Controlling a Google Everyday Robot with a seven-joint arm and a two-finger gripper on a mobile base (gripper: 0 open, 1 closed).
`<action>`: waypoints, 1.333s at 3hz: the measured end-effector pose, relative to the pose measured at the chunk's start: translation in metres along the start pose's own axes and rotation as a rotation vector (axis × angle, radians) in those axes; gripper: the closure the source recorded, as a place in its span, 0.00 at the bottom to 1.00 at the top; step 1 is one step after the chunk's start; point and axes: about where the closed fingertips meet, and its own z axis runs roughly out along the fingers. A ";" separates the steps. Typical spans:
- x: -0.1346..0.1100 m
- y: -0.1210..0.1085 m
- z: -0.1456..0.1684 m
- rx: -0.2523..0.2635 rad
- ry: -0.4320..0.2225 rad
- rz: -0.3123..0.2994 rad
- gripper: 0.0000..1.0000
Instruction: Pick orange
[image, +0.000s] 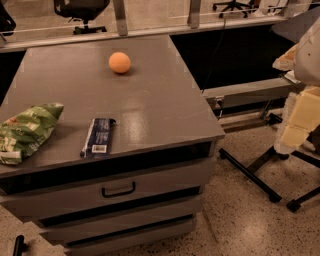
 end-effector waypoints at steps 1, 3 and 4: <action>0.000 0.000 0.000 0.000 0.000 0.000 0.00; -0.018 -0.023 0.017 0.001 -0.056 -0.026 0.00; -0.055 -0.068 0.044 0.023 -0.119 -0.059 0.00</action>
Offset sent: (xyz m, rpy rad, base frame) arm 0.0088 0.0042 -0.0051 0.0353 0.0008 0.0245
